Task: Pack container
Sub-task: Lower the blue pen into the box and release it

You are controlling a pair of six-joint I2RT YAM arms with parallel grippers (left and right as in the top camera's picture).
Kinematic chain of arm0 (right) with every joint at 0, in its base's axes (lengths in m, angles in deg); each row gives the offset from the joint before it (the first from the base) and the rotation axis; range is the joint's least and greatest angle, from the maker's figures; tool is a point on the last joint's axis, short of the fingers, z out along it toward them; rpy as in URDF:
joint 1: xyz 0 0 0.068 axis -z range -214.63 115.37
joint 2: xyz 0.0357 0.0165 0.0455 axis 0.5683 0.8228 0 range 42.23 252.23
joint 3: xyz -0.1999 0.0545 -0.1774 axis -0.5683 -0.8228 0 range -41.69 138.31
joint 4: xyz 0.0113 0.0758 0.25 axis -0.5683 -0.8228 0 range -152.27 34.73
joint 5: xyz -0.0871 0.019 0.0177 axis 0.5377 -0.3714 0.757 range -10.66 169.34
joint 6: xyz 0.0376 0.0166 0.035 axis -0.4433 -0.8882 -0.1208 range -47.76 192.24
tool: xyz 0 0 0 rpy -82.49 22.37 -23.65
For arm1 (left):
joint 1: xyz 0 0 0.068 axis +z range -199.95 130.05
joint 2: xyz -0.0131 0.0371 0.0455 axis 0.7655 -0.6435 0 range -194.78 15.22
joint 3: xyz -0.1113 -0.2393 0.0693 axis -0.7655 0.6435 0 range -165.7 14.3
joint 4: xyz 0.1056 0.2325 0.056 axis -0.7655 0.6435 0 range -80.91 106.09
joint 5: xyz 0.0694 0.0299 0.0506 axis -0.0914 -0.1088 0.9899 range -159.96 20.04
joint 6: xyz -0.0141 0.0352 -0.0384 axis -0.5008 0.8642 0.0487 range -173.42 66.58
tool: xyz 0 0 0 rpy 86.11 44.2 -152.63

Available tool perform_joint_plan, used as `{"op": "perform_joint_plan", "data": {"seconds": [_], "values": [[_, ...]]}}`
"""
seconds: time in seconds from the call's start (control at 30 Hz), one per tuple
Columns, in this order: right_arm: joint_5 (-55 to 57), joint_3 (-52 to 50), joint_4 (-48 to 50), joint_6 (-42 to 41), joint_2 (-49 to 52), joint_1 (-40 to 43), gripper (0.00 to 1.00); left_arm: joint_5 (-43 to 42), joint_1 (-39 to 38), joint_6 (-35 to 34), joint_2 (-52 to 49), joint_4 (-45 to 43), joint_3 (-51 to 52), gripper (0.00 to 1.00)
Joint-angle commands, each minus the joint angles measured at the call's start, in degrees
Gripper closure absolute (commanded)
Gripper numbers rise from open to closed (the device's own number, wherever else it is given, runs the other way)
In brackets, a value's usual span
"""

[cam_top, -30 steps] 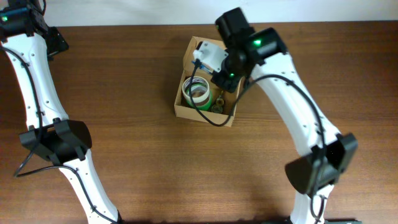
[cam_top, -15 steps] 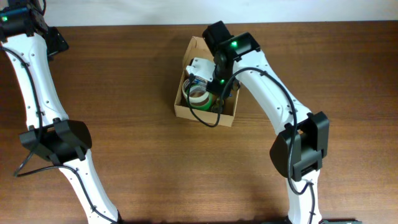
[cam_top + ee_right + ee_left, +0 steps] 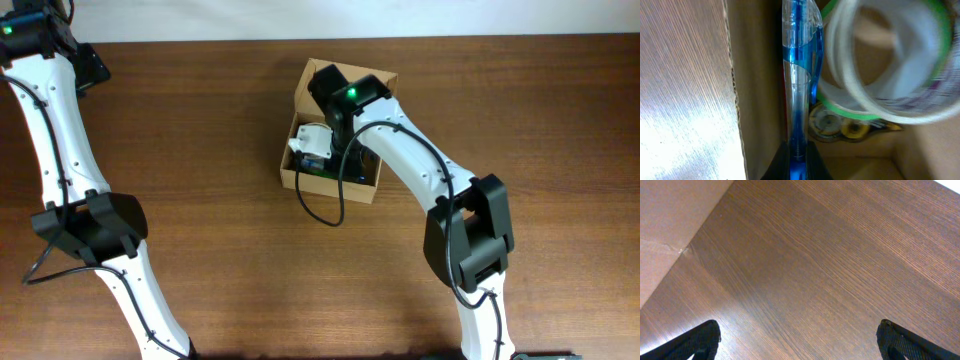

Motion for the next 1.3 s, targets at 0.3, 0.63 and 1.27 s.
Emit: {"op": "perform_joint_plan", "data": {"seconds": [0.3, 0.63, 1.27], "values": [[-0.5, -5.9, 2.6, 0.5, 0.8, -2.1, 0.68, 0.0, 0.3, 0.7, 1.9, 0.0, 0.3, 0.00], [1.6, -5.0, 5.9, -2.5, 0.4, -2.3, 0.65, 0.0, 0.3, 0.7, 1.9, 0.0, 0.3, 0.00], [2.3, 4.2, 6.1, -10.5, -11.9, -2.1, 0.51, 0.0, 0.2, 0.7, 1.9, 0.0, 0.3, 0.00]]}}
